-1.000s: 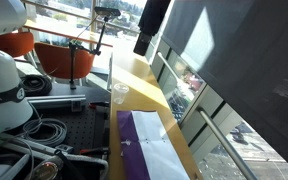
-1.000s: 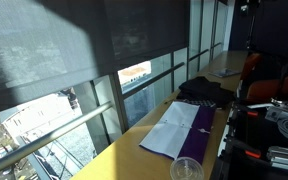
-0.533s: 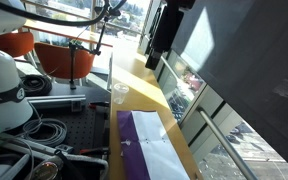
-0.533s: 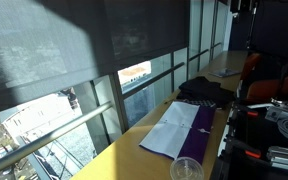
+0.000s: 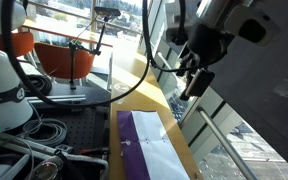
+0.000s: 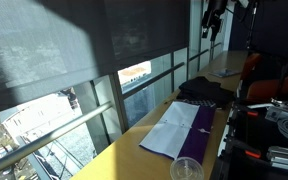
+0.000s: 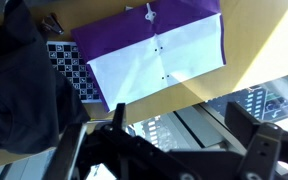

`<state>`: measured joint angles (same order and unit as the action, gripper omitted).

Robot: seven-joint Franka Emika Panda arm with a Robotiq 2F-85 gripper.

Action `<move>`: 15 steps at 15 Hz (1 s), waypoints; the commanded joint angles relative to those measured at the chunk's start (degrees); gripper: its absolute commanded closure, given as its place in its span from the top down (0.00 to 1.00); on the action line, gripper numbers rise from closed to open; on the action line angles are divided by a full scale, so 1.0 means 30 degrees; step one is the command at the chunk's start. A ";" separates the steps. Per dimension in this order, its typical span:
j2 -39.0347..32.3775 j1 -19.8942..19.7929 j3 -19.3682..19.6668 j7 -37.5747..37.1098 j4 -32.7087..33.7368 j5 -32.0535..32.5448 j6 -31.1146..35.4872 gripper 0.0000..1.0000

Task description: Close the purple folder.

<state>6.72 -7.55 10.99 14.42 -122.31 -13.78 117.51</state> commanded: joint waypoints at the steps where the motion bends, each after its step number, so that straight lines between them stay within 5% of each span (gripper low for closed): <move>1: -0.3929 -0.0145 0.0275 0.2097 0.2779 -0.2630 -0.0189 1.00; 15: -1.6495 -0.3429 -0.2681 0.2297 1.0360 -0.3085 0.2056 1.00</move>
<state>-36.02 -15.01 5.21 20.54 -98.05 -23.14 122.73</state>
